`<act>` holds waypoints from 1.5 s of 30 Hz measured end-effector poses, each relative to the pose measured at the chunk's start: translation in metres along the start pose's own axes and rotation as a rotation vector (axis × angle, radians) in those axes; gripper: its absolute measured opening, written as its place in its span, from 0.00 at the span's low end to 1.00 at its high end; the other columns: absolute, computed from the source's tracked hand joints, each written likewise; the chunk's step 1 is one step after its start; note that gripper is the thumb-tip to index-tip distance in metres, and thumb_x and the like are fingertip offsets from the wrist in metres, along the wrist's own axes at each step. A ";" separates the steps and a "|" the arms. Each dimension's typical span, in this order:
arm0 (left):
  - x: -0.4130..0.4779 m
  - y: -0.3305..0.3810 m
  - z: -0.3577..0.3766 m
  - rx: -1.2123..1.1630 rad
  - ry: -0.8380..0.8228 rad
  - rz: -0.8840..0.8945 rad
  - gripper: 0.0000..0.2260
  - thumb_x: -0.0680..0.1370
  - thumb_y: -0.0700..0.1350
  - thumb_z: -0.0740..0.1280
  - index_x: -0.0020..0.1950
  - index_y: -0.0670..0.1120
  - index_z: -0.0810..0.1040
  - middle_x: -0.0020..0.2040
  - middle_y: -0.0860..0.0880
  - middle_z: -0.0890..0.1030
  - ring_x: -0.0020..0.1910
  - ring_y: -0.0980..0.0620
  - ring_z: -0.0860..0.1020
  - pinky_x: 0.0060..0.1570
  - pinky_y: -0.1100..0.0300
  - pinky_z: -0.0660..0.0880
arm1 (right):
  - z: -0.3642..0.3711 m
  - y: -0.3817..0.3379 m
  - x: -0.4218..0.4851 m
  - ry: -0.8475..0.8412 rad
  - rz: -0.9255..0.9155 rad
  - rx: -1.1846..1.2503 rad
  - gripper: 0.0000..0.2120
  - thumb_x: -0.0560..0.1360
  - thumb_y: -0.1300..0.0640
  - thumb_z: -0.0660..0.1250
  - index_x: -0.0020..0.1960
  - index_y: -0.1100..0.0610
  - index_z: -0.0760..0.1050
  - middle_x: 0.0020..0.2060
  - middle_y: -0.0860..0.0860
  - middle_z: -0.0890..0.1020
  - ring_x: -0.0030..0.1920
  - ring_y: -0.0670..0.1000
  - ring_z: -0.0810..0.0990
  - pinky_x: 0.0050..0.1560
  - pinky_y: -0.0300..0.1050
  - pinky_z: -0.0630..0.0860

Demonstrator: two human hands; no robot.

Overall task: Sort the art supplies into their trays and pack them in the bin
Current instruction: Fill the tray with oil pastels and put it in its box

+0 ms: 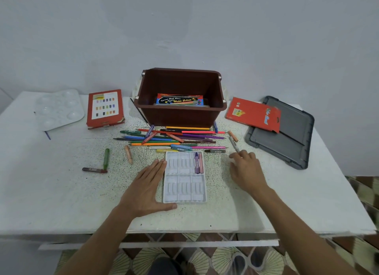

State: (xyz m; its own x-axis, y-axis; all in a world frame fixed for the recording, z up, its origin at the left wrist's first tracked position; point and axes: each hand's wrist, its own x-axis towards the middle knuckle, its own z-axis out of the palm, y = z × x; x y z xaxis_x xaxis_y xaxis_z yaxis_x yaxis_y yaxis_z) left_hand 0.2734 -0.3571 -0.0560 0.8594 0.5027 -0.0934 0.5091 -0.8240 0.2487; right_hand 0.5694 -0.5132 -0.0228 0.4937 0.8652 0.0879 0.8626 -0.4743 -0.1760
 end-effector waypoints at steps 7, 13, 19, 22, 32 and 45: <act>0.000 0.001 -0.001 -0.007 0.003 0.002 0.58 0.65 0.83 0.53 0.79 0.48 0.35 0.79 0.54 0.35 0.77 0.57 0.34 0.77 0.55 0.38 | -0.010 0.027 -0.008 -0.171 -0.063 -0.241 0.13 0.81 0.56 0.58 0.64 0.54 0.74 0.54 0.54 0.77 0.51 0.58 0.75 0.47 0.50 0.71; 0.000 0.001 -0.001 -0.009 0.016 0.006 0.57 0.66 0.82 0.55 0.80 0.47 0.38 0.80 0.53 0.39 0.78 0.57 0.36 0.76 0.56 0.38 | -0.012 -0.004 0.000 -0.063 -0.069 0.107 0.10 0.82 0.56 0.60 0.55 0.61 0.77 0.49 0.57 0.82 0.43 0.59 0.79 0.38 0.48 0.73; 0.000 0.001 -0.001 -0.001 0.013 0.005 0.57 0.66 0.82 0.54 0.80 0.48 0.36 0.79 0.55 0.36 0.77 0.59 0.33 0.76 0.57 0.36 | -0.020 -0.060 0.016 -0.084 0.043 0.600 0.15 0.81 0.62 0.62 0.66 0.52 0.71 0.37 0.49 0.81 0.37 0.53 0.81 0.41 0.51 0.78; 0.000 0.002 -0.002 0.003 0.019 0.009 0.57 0.66 0.82 0.54 0.80 0.48 0.36 0.79 0.55 0.36 0.77 0.59 0.33 0.76 0.58 0.35 | -0.019 -0.080 0.021 -0.100 0.064 0.673 0.13 0.80 0.61 0.64 0.62 0.51 0.72 0.34 0.47 0.80 0.35 0.49 0.81 0.39 0.47 0.78; 0.000 0.000 0.000 -0.001 0.018 0.007 0.57 0.66 0.82 0.54 0.80 0.48 0.36 0.79 0.54 0.36 0.77 0.59 0.34 0.76 0.56 0.37 | 0.000 -0.105 0.021 -0.116 0.044 0.567 0.14 0.79 0.61 0.67 0.63 0.54 0.73 0.39 0.51 0.82 0.39 0.51 0.81 0.42 0.52 0.80; 0.001 -0.001 0.002 -0.004 0.033 0.018 0.57 0.66 0.82 0.55 0.80 0.47 0.39 0.80 0.53 0.39 0.78 0.58 0.36 0.75 0.58 0.35 | 0.027 -0.090 0.021 -0.031 0.001 0.279 0.18 0.77 0.50 0.69 0.67 0.47 0.75 0.51 0.54 0.74 0.54 0.57 0.71 0.52 0.49 0.71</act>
State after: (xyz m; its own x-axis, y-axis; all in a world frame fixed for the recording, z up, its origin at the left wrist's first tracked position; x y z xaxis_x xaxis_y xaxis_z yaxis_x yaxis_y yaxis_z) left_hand 0.2735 -0.3566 -0.0579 0.8663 0.4962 -0.0575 0.4934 -0.8320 0.2535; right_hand 0.4995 -0.4476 -0.0312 0.4874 0.8712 0.0586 0.7962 -0.4160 -0.4393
